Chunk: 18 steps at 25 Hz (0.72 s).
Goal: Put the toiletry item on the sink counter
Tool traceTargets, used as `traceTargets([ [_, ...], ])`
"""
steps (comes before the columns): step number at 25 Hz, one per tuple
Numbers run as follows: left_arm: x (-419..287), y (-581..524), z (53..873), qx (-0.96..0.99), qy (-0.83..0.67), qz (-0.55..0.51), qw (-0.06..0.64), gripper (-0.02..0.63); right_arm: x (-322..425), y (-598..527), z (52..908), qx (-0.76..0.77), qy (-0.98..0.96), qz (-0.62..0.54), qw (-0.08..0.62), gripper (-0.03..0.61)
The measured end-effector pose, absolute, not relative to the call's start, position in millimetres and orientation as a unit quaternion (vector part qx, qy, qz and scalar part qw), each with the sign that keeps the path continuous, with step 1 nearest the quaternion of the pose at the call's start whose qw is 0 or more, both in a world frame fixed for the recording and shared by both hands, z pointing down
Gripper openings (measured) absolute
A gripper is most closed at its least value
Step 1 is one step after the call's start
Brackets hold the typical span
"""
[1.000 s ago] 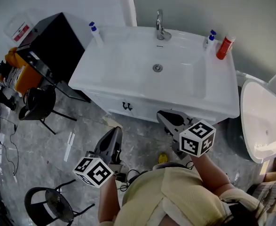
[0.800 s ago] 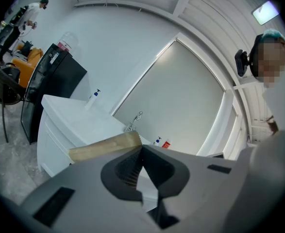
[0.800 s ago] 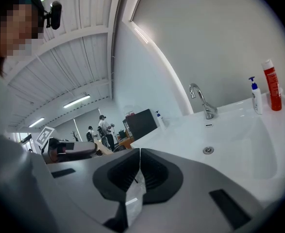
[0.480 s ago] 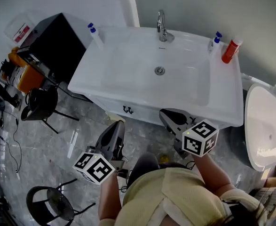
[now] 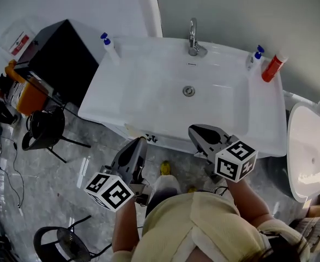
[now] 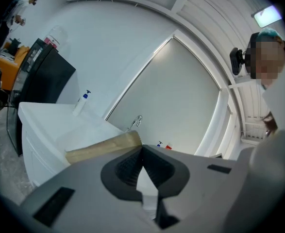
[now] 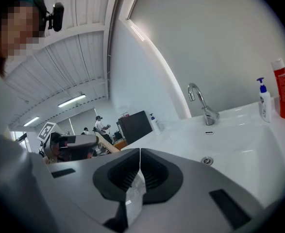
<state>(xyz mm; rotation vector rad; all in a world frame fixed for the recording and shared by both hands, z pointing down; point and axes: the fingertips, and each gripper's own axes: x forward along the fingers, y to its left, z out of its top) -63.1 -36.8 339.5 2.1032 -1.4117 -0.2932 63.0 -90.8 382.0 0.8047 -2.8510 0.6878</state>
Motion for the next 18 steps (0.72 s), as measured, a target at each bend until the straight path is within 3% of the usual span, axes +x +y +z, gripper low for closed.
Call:
traceTargets([
  [18, -124.6, -117.4, 329.1, 0.827, -0.487, -0.065, 0.271, 0.036, -4.1, -160.1, 376.7, 0.286, -0.929, 0.228, 0.062, 0.028],
])
